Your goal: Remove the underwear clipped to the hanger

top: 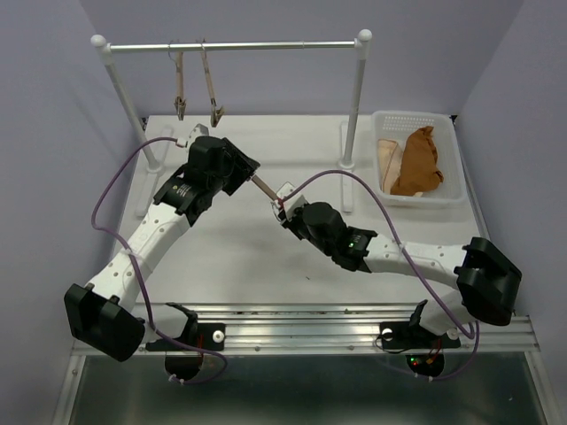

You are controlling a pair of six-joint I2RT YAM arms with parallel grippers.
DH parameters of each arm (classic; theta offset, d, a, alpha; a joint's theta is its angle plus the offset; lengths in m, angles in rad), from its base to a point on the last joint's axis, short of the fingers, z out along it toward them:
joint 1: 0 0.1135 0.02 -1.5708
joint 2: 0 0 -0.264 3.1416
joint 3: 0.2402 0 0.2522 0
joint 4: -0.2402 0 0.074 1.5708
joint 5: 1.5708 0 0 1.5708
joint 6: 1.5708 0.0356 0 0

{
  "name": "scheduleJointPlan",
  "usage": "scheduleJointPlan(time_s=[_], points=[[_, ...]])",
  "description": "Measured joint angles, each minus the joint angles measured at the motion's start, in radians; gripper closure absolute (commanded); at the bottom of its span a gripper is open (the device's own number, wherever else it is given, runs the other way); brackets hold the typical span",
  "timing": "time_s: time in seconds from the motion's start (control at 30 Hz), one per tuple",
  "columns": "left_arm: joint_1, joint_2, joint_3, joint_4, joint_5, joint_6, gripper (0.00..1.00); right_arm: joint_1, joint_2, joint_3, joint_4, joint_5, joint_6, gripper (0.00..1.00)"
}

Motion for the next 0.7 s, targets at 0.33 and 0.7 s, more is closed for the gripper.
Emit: scheduleJointPlan(time_s=[0.33,0.7], points=[[0.005,-0.002,-0.008,0.126,0.09,0.04,0.01,0.0,-0.012,0.044,-0.047,0.045,0.147,0.99],[0.005,-0.239,-0.075,0.146,-0.037,0.093,0.01,-0.124,0.103,0.369,-0.208,0.036,0.294,0.99]])
